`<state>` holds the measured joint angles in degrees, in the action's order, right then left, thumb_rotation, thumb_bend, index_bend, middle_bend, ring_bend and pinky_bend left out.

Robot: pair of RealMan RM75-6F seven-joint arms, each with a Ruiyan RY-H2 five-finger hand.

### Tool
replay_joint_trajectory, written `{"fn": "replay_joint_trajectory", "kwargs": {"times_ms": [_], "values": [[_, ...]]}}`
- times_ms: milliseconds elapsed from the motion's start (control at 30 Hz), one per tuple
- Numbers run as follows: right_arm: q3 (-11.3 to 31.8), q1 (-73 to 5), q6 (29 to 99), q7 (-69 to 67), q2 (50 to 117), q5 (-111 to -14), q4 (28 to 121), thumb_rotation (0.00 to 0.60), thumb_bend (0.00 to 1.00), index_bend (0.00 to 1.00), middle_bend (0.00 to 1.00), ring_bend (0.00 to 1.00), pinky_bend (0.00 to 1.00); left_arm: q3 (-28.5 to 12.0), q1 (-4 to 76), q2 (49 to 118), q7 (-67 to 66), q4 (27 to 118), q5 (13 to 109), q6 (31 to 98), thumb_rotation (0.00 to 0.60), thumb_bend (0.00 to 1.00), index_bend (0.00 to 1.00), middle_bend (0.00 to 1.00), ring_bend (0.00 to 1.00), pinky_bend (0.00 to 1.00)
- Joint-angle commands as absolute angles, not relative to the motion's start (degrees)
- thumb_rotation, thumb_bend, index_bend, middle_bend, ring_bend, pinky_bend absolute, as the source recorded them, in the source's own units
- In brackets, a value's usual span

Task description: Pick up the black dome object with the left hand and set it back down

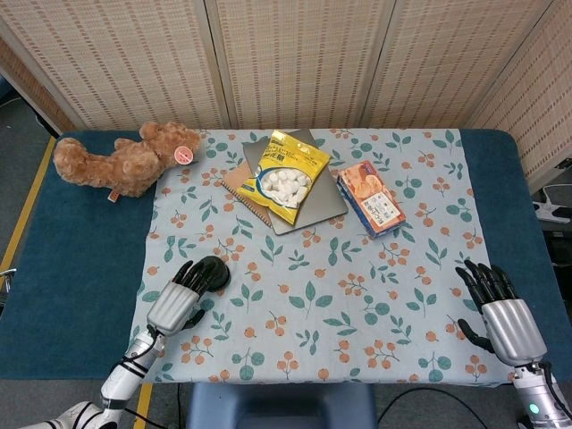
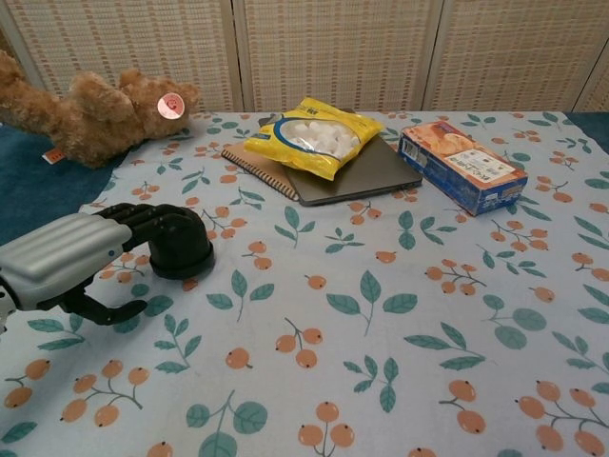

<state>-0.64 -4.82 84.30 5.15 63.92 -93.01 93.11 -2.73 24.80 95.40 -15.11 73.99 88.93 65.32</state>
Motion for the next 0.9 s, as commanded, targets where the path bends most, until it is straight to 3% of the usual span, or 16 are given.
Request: {"fn": "replay_joint_trajectory", "kwargs": {"times_ms": [33,467,700,900], "values": [[-0.61,-4.83,84.28,5.13,63.87,-92.96,93.17,0.6,0.22,0.0,0.0,0.0,0.0,-2.85,25.28,96.86,-13.17,71.47,89.24,66.16,0.6,0.35,0.0,0.0,0.0,0.08],[-0.89,-4.88,83.9,4.42,63.31,-93.13,93.58,0.6,0.22,0.0,0.0,0.0,0.0,-3.3,25.4,103.63,-9.4,60.19,89.02,70.31,0.6,0.35,0.0,0.07,0.0,0.11],[-1.2,-5.07,83.28,4.02,62.94,-93.29,93.88,0.6,0.22,0.0,0.0,0.0,0.0,-2.97,25.27,109.48,-6.31,50.07,91.12,75.53,0.6,0.35,0.07,0.24,0.12,0.16],[-1.48,-5.11,83.16,3.62,62.65,-93.69,94.08,0.6,0.22,0.0,0.0,0.0,0.0,-3.01,25.73,113.61,-3.15,42.17,91.47,77.33,0.6,0.35,0.11,0.3,0.18,0.18]]}}
